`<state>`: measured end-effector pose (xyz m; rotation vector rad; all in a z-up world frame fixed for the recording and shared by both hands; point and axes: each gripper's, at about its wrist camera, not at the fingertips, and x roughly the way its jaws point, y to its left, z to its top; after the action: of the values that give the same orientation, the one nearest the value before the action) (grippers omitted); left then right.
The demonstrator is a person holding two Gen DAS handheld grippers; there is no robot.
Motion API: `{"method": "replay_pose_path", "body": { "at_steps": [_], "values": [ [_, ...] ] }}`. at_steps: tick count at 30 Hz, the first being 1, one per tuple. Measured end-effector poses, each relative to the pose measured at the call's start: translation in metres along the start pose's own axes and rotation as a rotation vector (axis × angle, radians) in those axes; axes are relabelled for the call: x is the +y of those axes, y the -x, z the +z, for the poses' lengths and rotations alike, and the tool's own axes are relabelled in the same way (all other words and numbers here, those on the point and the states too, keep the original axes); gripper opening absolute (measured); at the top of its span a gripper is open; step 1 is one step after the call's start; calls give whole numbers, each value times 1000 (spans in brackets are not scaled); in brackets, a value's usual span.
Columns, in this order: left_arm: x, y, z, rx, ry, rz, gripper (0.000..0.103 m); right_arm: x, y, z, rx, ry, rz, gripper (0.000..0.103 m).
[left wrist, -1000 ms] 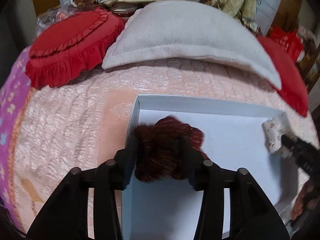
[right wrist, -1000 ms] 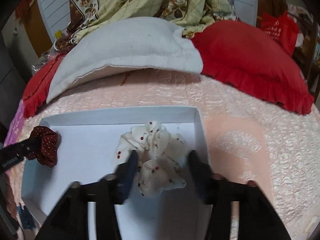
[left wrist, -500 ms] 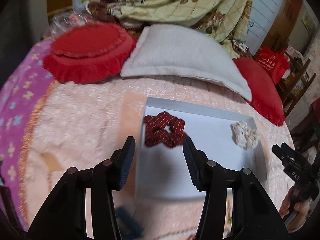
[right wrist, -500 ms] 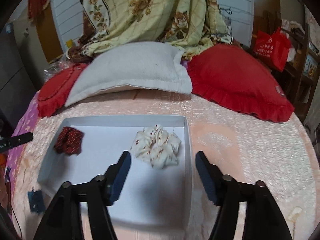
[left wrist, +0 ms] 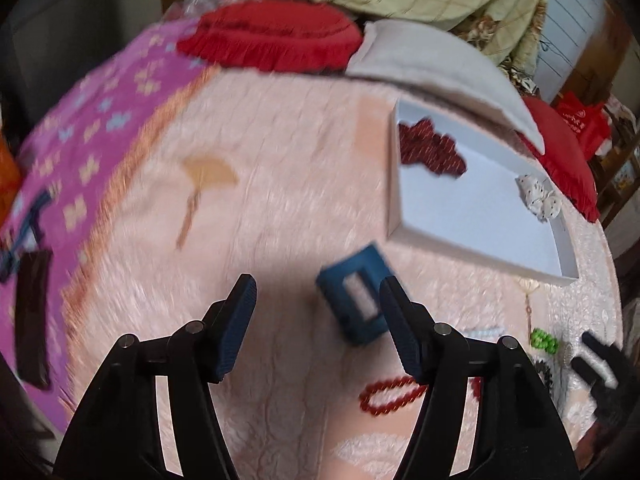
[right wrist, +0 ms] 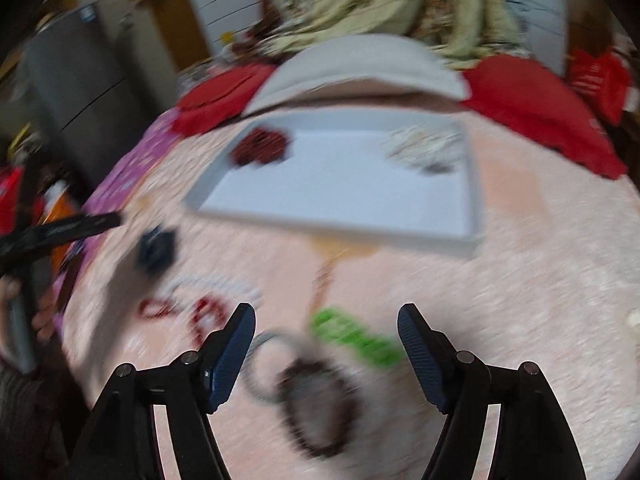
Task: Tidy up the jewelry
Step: 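Grasp the blue claw clip with the left tool while the right grasps the grey bangle, place both in tray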
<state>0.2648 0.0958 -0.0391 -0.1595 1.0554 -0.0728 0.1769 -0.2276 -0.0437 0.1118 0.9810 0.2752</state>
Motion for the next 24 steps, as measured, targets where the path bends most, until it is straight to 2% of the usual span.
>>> {"method": "replay_pose_path", "body": {
  "at_steps": [2, 7, 9, 14, 18, 24],
  "values": [
    [5, -10, -6, 25, 27, -19, 64, 13, -7, -8, 17, 22, 24, 58],
    [9, -23, -13, 50, 50, -68, 64, 20, -9, -22, 19, 33, 47, 58],
    [6, -29, -13, 55, 34, -85, 64, 26, -11, -28, 19, 78, 39, 55],
    [1, -42, -10, 68, 33, -106, 64, 50, -22, -34, 33, 157, 83, 52],
    [-1, -47, -8, 68, 32, -105, 64, 59, -41, -41, 73, 181, 66, 46],
    [-1, -53, -6, 68, 30, -101, 64, 55, -46, -50, 57, 183, 17, 45]
  ]
}}
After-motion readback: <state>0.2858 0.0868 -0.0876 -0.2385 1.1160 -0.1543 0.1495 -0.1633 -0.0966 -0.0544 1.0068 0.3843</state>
